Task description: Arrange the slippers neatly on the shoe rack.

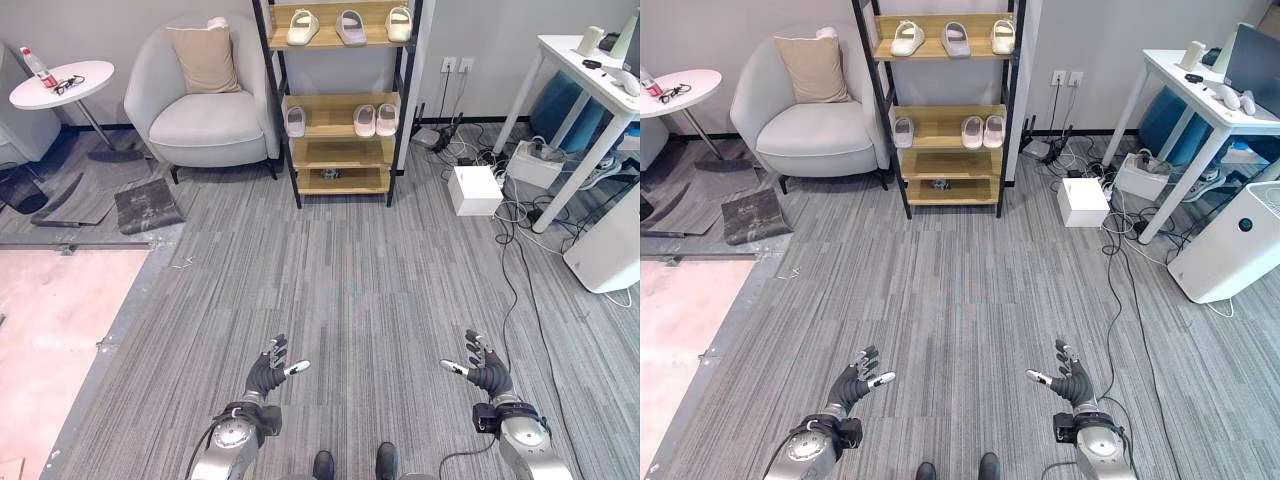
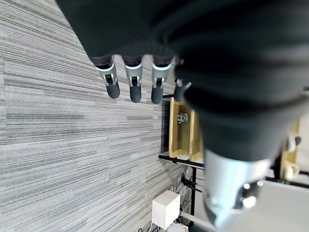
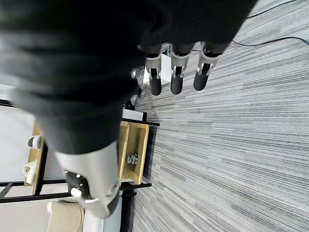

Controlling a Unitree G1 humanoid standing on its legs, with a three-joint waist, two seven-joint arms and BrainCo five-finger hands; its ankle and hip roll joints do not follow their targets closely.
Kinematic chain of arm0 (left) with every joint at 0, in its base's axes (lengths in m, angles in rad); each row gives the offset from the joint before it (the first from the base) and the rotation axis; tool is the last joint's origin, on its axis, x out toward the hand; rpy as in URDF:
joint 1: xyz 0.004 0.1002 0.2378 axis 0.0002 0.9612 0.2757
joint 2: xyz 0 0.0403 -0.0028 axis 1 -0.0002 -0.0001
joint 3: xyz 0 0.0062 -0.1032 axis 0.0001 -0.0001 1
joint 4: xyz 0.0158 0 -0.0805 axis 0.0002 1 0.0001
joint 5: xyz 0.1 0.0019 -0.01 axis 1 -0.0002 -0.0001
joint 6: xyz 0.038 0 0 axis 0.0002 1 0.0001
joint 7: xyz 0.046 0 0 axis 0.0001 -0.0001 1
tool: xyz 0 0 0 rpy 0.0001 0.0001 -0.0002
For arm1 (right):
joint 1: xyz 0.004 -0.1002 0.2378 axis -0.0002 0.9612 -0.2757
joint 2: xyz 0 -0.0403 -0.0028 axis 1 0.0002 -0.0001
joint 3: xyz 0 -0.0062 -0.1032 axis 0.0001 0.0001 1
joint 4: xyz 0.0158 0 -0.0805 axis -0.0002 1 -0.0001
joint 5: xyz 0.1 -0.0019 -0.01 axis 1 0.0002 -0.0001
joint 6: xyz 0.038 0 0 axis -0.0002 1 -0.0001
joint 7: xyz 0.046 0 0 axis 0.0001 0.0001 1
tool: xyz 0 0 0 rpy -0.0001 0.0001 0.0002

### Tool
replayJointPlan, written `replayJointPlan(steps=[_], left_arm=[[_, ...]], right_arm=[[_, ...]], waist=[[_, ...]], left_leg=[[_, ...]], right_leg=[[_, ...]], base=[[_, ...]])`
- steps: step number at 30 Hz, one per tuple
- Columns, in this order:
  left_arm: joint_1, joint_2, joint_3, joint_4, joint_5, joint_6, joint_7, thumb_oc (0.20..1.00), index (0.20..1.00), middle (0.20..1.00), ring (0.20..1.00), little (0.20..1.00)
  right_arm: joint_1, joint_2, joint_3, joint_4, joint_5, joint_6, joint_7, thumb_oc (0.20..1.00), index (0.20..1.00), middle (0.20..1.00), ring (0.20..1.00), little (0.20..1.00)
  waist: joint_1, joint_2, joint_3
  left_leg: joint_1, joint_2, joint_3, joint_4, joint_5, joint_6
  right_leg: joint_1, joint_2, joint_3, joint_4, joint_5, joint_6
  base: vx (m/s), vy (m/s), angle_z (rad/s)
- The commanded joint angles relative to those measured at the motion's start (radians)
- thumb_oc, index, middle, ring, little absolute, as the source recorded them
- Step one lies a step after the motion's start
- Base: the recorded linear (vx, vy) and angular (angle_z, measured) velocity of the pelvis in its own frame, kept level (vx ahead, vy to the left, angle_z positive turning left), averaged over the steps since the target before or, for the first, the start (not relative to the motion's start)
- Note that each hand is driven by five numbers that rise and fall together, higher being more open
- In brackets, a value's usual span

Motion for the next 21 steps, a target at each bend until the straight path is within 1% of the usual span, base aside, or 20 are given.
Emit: replayJointPlan(steps=[1, 21], left_arm=[[-0.055, 0.015, 0.015, 0.003, 0.031, -0.036, 0.020, 1.000, 1.000, 1.000, 1.000, 1.000], [-0.030, 0.000, 0.023, -0.008, -0.003, -0.029, 0.018, 1.000, 1.000, 1.000, 1.000, 1.000]], right_arm=[[-0.022, 0.016, 0.012, -0.018, 0.033, -0.033, 0.002, 1.000, 1.000, 1.000, 1.000, 1.000], [-0.006, 0.022, 0.024, -0.010, 0.012, -0.023, 0.003, 1.000, 1.000, 1.000, 1.000, 1.000]], waist=[[0.003, -0.039, -0.037], [-0.003, -0.035, -0.028]], left_leg=[[-0.025, 0.010, -0.064, -0.002, -0.030, -0.046], [-0.003, 0.012, -0.064, -0.008, -0.032, -0.049]], right_leg=[[0.062, -0.062, 0.017, 0.002, -0.128, 0.084], [0.083, -0.064, 0.015, 0.002, -0.138, 0.081]], base=[[0.00, 0.000, 0.00], [0.00, 0.000, 0.00]])
